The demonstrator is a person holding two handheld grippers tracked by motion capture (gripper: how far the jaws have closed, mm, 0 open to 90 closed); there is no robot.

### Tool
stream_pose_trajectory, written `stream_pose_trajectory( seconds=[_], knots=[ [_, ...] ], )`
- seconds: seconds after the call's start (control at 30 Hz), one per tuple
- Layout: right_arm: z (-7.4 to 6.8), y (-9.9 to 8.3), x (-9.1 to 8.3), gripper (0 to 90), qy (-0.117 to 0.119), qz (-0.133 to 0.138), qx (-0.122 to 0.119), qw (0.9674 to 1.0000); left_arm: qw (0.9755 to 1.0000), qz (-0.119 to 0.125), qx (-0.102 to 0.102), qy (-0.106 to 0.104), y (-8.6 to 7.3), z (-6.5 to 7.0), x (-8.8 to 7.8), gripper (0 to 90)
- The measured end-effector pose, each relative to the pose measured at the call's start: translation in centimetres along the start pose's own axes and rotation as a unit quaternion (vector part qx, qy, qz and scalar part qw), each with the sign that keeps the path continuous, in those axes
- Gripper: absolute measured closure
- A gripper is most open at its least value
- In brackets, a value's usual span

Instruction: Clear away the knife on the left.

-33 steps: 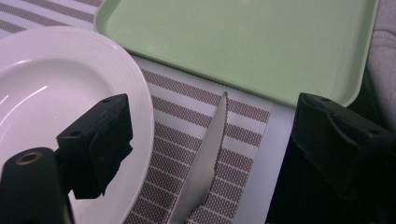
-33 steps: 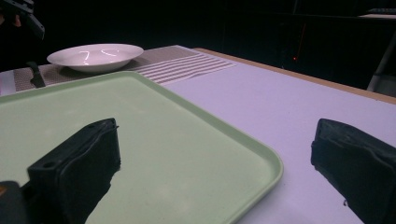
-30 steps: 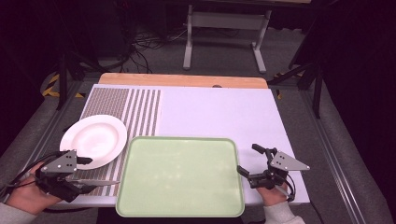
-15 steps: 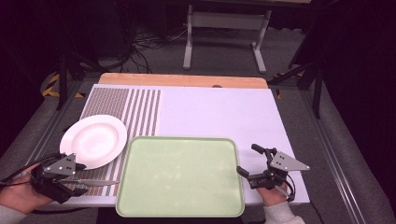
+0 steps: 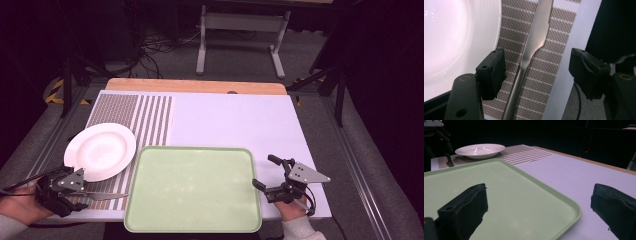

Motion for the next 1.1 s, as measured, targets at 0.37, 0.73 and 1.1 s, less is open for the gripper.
stream_pose_trajectory(
  seconds=[0.37,0.73,1.1],
  knots=[
    [-0.4,0.3,-0.1,1.4,0.01,0.007,-0.003,0.9999,0.9994,-0.028,0.014,-0.013,-1.0,-0.5,0.9,41.6],
    [-1.0,0.3,-0.7,1.5,0.011,0.007,-0.012,0.9998,0.996,-0.065,0.053,-0.03,-1.7,-1.2,1.2,60.2],
    [-1.1,0.0,-1.9,1.8,0.007,0.01,-0.008,0.9999,0.9861,-0.112,0.115,-0.044,-1.5,-1.8,1.6,76.0]
  ],
)
Point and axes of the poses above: each handheld gripper's, and its own axes: x roughly forward along the jaws, y roughly out of its top, z roughly to its right, the point moved 9 cm from there along x, roughly forward along the jaws, and after that the axes turned 9 degrees about x, right-handed, at the moved point
